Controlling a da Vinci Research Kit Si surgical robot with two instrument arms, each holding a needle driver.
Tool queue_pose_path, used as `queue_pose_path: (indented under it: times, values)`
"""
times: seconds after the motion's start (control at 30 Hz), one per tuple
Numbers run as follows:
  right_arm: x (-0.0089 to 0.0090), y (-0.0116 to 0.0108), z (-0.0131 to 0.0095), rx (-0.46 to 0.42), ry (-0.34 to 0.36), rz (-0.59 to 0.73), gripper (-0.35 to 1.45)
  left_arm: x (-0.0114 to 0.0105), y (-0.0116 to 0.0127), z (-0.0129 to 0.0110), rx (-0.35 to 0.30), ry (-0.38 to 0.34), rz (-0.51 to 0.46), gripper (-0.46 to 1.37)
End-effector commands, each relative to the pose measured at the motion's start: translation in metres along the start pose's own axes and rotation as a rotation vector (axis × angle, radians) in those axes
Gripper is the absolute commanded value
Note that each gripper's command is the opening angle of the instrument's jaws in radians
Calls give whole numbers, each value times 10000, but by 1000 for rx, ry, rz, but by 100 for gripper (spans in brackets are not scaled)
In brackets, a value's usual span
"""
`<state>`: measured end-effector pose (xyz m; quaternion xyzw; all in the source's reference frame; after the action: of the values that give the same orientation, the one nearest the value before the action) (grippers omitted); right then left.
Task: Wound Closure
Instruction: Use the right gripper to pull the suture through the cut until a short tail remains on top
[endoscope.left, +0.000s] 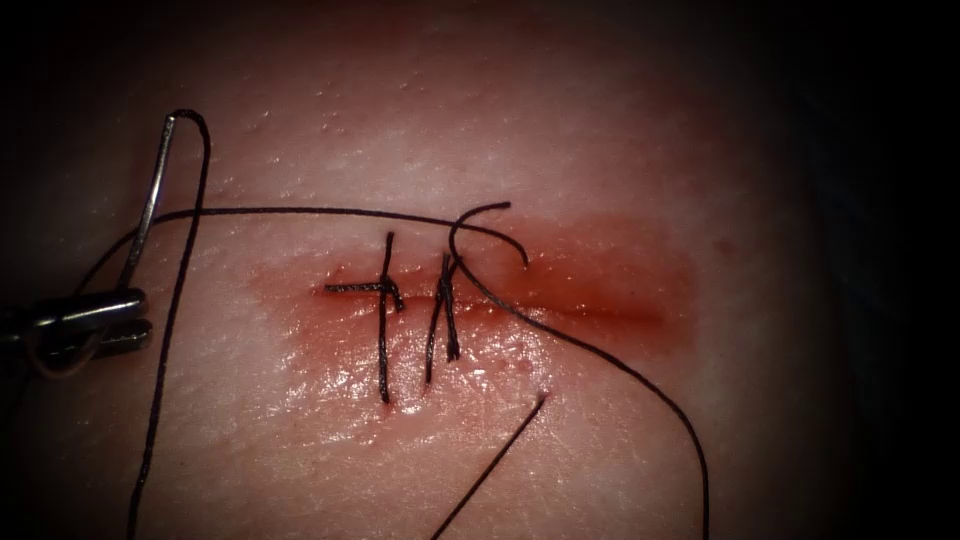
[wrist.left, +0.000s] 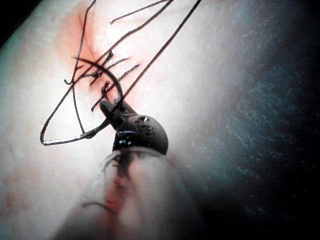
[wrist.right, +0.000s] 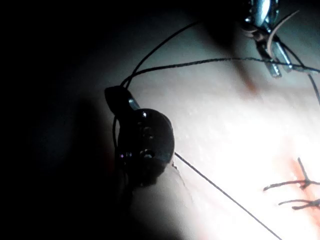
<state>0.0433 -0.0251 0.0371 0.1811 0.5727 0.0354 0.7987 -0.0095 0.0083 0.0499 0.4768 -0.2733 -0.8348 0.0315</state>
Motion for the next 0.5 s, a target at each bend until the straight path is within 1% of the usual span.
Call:
queue_pose_path:
  times: [0.03, 0.07, 0.1, 0.13, 0.17, 0.27, 0.37, 0.43, 0.5]
  values:
    - [-1, 4, -5, -42, 8, 15, 106, 0, 0, 0, -2, 0, 0, -35]
    - [-1, 9, -11, -69, 9, 25, 118, 0, 0, 0, -2, -1, 0, -35]
    - [-1, 12, -15, -80, 8, 30, 122, 0, 0, 0, -2, -1, 0, -35]
    - [-1, 18, -26, -101, 10, 45, 123, 0, 0, 0, -2, -1, 0, -35]
    - [0, 20, -30, -106, 11, 50, 124, -1, -1, 0, -2, -1, 0, -35]
    - [2, 27, -49, -124, 20, 67, 123, -2, -1, 1, -2, -1, 0, -35]
    - [3, 34, -73, -137, 33, 77, 117, -3, -1, 2, -2, -1, 0, -35]
    - [4, 38, -90, -145, 42, 81, 110, -5, -1, 4, -2, -2, 0, -35]
    - [3, 43, -107, -153, 48, 84, 108, -7, -1, 5, -2, -2, 0, -35]
